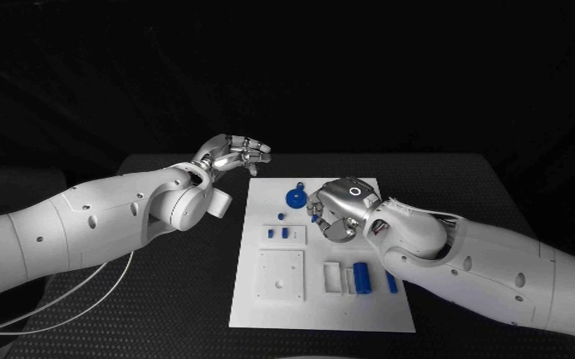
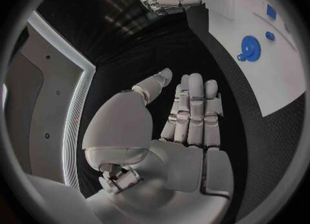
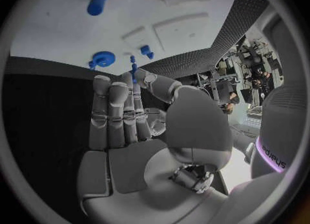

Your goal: Assemble the parts on the task board

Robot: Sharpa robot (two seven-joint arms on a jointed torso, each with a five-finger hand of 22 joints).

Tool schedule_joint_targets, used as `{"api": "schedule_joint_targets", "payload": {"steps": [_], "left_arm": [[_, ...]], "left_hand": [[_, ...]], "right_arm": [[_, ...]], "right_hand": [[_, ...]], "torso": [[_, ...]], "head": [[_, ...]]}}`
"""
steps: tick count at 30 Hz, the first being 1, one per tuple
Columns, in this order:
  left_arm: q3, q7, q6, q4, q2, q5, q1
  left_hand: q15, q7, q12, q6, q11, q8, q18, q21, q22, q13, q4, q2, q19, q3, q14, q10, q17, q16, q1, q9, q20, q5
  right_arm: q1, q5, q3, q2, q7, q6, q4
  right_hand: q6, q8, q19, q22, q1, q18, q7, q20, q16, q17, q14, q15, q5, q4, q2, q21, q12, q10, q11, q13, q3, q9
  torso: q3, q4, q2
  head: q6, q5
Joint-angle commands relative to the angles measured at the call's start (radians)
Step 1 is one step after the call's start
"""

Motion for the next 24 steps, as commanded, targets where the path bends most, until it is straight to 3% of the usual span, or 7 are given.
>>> {"api": "schedule_joint_targets", "payload": {"steps": [1,7,10,17,24], "left_arm": [[0.001,0.008,-0.002,-0.003,0.005,0.008,0.003],[0.001,0.007,-0.001,-0.014,0.019,0.013,0.007],[0.001,0.005,0.000,-0.017,0.024,0.013,0.010],[0.001,0.003,0.002,-0.017,0.029,0.013,0.011],[0.001,0.002,0.006,-0.015,0.031,0.013,0.012]], "left_hand": [[0.007,0.001,-0.003,-0.006,0.003,-0.007,0.018,-0.004,0.000,-0.001,0.000,0.001,0.008,-0.004,0.001,-0.007,0.002,-0.006,-0.007,0.001,-0.008,0.006],[0.007,0.001,-0.002,-0.006,0.003,-0.007,0.018,-0.004,0.000,-0.001,0.000,0.001,0.008,-0.004,0.001,-0.007,0.002,-0.006,-0.007,0.001,-0.008,0.006],[0.007,0.001,-0.002,-0.006,0.003,-0.007,0.018,-0.005,0.000,-0.001,0.000,0.001,0.008,-0.004,0.001,-0.007,0.002,-0.006,-0.007,0.001,-0.008,0.006],[0.007,0.001,-0.002,-0.007,0.003,-0.007,0.018,-0.005,0.001,-0.001,0.000,0.001,0.008,-0.004,0.001,-0.008,0.002,-0.006,-0.007,0.001,-0.008,0.006],[0.007,0.001,-0.002,-0.008,0.003,-0.008,0.018,-0.005,0.001,-0.001,0.000,0.001,0.009,-0.004,0.001,-0.008,0.002,-0.007,-0.008,0.001,-0.008,0.006]], "right_arm": [[-0.007,-0.008,-0.011,0.016,0.007,0.031,0.006],[-0.034,-0.020,-0.042,0.050,0.011,0.036,0.009],[-0.052,-0.023,-0.052,0.063,0.011,0.038,0.008],[-0.077,-0.035,-0.062,0.082,0.011,0.041,-0.005],[-0.087,-0.040,-0.064,0.094,0.010,0.056,-0.027]], "right_hand": [[0.004,0.002,-0.001,0.022,0.002,0.031,-0.001,-0.005,0.004,0.002,0.000,-0.004,0.000,0.002,-0.007,0.007,-0.007,0.006,-0.002,0.000,0.006,0.002],[0.004,0.001,-0.003,0.022,0.000,0.031,0.000,-0.005,0.003,0.004,-0.001,-0.004,0.001,0.000,-0.004,0.009,-0.009,0.007,-0.002,0.000,0.005,0.001],[0.004,0.000,-0.004,0.022,0.000,0.031,0.000,-0.005,0.002,0.006,-0.001,-0.004,0.001,-0.001,-0.003,0.009,-0.010,0.007,-0.002,0.001,0.005,0.001],[0.004,0.000,-0.005,0.022,-0.001,0.031,0.000,-0.005,0.002,0.007,-0.001,-0.003,0.001,-0.002,-0.002,0.010,-0.011,0.007,-0.001,0.001,0.005,0.001],[0.004,-0.001,-0.005,0.022,-0.002,0.031,0.000,-0.005,0.001,0.009,0.000,-0.003,0.001,-0.003,0.000,0.012,-0.012,0.008,-0.001,0.001,0.004,0.001]], "torso": [[-0.0017,0.0006,0.000],[-0.0019,0.0025,0.000],[-0.0017,0.0017,0.000],[-0.0015,0.0015,0.000],[-0.0015,0.0021,0.000]], "head": [[-0.005,0.019],[-0.009,0.032],[-0.012,0.040],[-0.022,0.053],[-0.031,0.062]]}}
